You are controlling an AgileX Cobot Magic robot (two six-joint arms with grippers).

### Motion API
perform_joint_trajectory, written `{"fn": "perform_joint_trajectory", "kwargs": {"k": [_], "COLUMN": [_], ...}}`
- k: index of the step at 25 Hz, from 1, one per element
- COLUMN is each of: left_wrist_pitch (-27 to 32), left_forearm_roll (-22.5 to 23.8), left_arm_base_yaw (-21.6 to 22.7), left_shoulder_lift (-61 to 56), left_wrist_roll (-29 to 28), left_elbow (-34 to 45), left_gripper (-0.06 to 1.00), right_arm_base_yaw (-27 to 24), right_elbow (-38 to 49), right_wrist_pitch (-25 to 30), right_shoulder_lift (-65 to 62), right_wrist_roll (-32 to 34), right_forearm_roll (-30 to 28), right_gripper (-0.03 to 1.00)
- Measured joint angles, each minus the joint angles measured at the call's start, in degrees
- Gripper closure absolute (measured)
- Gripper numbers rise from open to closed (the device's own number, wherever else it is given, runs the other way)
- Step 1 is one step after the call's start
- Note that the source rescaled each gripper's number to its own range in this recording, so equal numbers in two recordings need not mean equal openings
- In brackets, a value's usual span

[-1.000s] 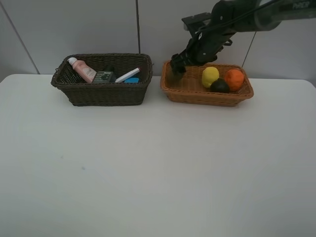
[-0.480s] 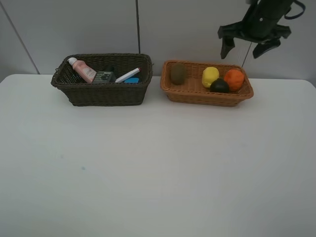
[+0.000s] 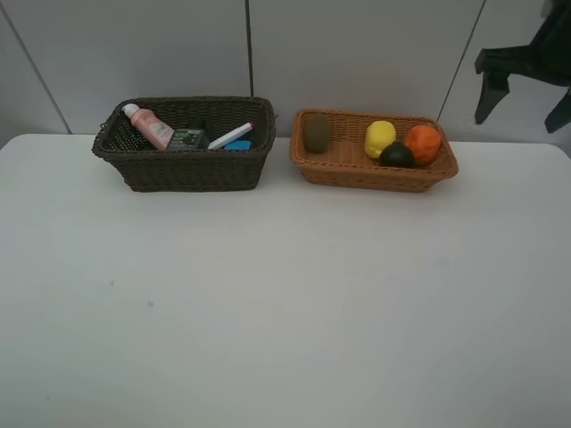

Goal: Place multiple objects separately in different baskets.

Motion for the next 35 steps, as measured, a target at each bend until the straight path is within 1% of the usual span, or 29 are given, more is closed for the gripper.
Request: {"fn": "perform_joint_trajectory", "kwargs": {"k": [6, 11, 16, 21, 26, 29, 33, 35], "left_wrist_pitch": [0.00, 0.00, 0.00, 0.00, 0.00, 0.00, 0.00, 0.00], "left_forearm_roll": [0.00, 0.00, 0.00, 0.00, 0.00, 0.00, 0.00, 0.00], "left_arm_base_yaw": [0.00, 0.00, 0.00, 0.00, 0.00, 0.00, 0.00, 0.00], "left_shoulder_lift": [0.00, 0.00, 0.00, 0.00, 0.00, 0.00, 0.00, 0.00], "left_wrist_roll": [0.00, 0.00, 0.00, 0.00, 0.00, 0.00, 0.00, 0.00], "left_elbow": [0.00, 0.00, 0.00, 0.00, 0.00, 0.00, 0.00, 0.00], "left_gripper": [-0.06, -0.06, -0.06, -0.06, -0.06, -0.06, -0.06, -0.06], "right_arm_base_yaw": [-0.06, -0.06, -0.06, -0.06, -0.06, -0.06, -0.06, -0.06], "right_elbow": [20.22, 32.35, 41.64, 47.78, 52.02, 53.15, 54.99, 55.49], "right_wrist_pitch": [-8.16, -10.18, -10.59, -9.06, -6.58, -4.59, -1.77, -2.06], "right_shoulder_lift": [-20.46, -38.68, -57.59, -77.03, -93.28, -99.23, -100.30, -100.30], "right_wrist_roll": [0.81, 1.16, 1.68, 1.85, 1.87, 1.80, 1.00, -0.54], "right_forearm_roll": [1.89, 2.00, 2.05, 2.00, -0.23, -0.36, -0.35, 0.63], "right_gripper": [-0.03, -0.03, -0.03, -0.03, -0.03, -0.03, -0.03, -0.03]}}
